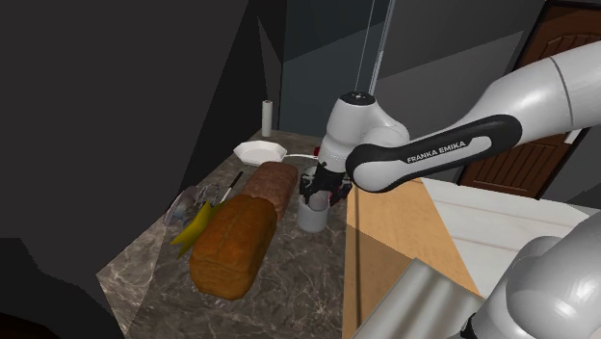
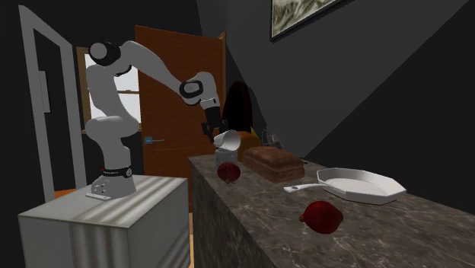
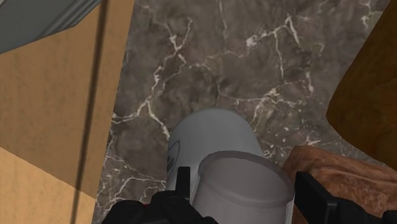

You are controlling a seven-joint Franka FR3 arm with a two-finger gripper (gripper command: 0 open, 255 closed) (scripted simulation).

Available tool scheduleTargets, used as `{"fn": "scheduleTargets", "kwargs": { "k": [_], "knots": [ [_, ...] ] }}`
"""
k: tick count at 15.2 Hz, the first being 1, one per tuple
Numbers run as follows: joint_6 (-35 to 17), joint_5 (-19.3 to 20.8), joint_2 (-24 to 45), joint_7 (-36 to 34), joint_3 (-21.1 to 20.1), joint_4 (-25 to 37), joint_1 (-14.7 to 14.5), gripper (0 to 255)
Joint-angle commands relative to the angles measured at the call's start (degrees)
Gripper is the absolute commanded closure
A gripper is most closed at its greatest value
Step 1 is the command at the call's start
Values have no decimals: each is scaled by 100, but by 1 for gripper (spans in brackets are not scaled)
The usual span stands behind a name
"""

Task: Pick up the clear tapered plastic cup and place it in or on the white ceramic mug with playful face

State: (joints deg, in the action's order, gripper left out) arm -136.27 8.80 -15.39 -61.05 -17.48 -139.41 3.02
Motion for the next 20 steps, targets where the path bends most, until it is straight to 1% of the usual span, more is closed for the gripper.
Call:
{"fn": "scheduleTargets", "kwargs": {
  "k": [1,2,3,8,12,20],
  "knots": [
    [-13,-2,19,2,2,-23,1,255],
    [-13,-2,19,2,2,-23,1,255],
    [-7,-8,6,5,3,-30,-2,0],
    [-13,-2,19,2,2,-23,1,0],
    [743,-252,-473,172,43,262,-129,0],
    [743,-251,-473,172,45,262,-130,0]
  ]
}}
